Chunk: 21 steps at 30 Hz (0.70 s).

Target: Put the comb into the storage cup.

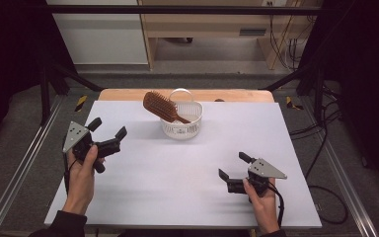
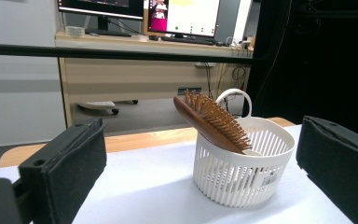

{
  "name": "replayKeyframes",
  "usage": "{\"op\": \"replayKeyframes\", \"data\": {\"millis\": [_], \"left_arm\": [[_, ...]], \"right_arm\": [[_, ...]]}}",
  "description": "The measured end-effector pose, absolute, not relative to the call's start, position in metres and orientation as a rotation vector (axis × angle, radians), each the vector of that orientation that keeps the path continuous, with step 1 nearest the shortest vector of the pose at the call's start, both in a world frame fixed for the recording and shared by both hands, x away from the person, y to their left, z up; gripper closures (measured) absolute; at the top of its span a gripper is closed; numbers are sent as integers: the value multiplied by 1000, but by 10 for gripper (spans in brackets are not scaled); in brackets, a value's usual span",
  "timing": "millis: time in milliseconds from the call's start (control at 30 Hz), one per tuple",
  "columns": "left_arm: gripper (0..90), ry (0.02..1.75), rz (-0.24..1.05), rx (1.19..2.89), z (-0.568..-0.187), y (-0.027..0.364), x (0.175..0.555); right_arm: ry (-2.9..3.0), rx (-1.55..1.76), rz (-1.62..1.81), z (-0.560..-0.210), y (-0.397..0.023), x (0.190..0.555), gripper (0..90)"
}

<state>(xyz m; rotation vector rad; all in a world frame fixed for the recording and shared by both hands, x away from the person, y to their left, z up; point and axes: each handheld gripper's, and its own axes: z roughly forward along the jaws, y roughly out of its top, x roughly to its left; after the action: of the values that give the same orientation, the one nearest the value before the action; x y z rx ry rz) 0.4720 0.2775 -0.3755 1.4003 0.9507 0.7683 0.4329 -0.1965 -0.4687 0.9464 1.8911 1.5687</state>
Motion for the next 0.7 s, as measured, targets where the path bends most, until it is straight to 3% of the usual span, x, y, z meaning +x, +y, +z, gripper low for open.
{"op": "replayKeyframes", "data": {"millis": [700], "left_arm": [[16,945,827,1442,-395,305,436]], "right_arm": [[1892,948,1561,-468,-198,433,38]]}}
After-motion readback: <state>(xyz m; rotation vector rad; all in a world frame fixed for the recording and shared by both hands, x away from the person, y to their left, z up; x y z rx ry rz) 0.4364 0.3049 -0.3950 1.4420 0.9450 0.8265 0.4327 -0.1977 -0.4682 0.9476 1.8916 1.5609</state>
